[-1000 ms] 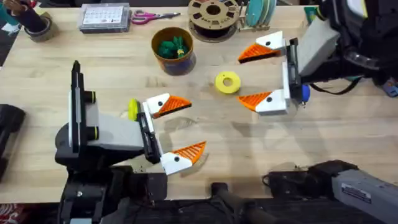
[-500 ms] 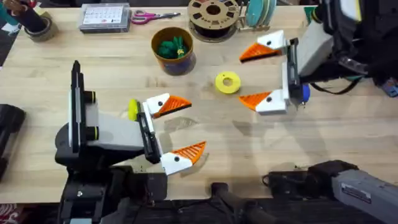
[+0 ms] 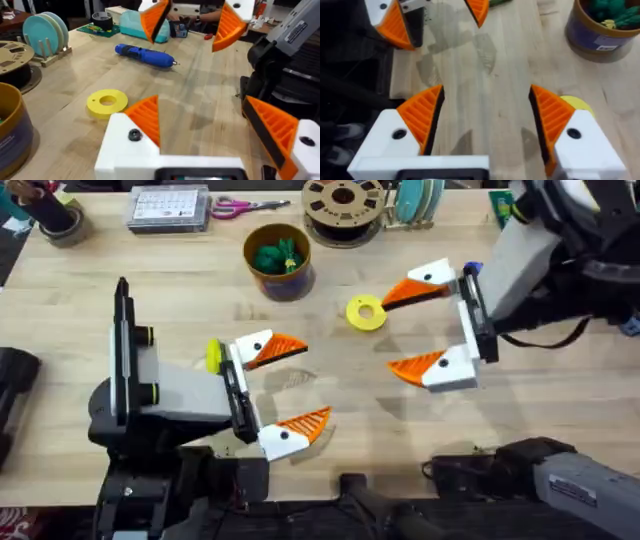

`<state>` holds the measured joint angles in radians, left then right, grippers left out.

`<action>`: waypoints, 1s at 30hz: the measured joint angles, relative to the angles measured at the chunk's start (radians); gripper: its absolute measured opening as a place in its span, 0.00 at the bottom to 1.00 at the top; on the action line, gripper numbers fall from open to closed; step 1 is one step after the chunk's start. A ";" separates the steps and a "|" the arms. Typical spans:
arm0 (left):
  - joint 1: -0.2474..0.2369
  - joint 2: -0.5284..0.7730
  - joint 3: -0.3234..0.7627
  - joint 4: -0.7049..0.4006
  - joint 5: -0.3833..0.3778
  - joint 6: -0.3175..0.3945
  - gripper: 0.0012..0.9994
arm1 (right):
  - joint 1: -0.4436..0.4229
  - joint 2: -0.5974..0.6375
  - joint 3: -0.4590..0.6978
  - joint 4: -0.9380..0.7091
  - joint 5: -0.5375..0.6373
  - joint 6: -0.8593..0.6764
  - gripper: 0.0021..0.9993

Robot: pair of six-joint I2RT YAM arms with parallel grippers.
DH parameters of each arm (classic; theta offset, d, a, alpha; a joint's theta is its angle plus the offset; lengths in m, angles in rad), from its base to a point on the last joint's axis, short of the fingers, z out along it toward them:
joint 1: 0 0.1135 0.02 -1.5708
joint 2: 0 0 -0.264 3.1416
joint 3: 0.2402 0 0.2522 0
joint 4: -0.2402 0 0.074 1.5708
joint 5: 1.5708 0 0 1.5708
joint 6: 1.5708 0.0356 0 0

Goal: Pick up the gripper from the table and insert it into the empty holder that is missing its gripper. Then pick up a screw, insert it into the mounting hole, and use the screwdriver to tighten it. Finally, clean up the table by picking up the vegetable and placing it into the bucket.

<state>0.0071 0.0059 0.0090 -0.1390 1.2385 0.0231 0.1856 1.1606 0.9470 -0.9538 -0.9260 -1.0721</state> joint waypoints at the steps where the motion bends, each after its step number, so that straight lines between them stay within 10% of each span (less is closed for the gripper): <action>1: 0.000 0.000 0.000 0.000 0.000 0.000 0.99 | 0.000 0.000 0.000 -0.014 -0.003 -0.009 1.00; 14: 0.000 0.000 0.000 0.000 0.000 0.000 0.98 | 0.000 0.000 0.000 -0.014 -0.008 -0.101 0.99; 16: 0.000 0.000 0.000 0.000 0.000 -0.001 0.82 | 0.000 0.000 0.000 -0.013 -0.008 -0.105 0.99; 21: 0.000 0.000 0.000 0.000 0.000 0.005 0.06 | 0.000 0.000 0.000 -0.012 -0.010 -0.111 0.99; 30: 0.000 0.000 0.000 0.000 0.000 0.007 0.00 | 0.000 0.000 0.000 -0.004 -0.010 -0.112 1.00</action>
<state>0.0071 0.0062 0.0090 -0.1387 1.2381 0.0299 0.1856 1.1606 0.9470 -0.9581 -0.9363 -1.1839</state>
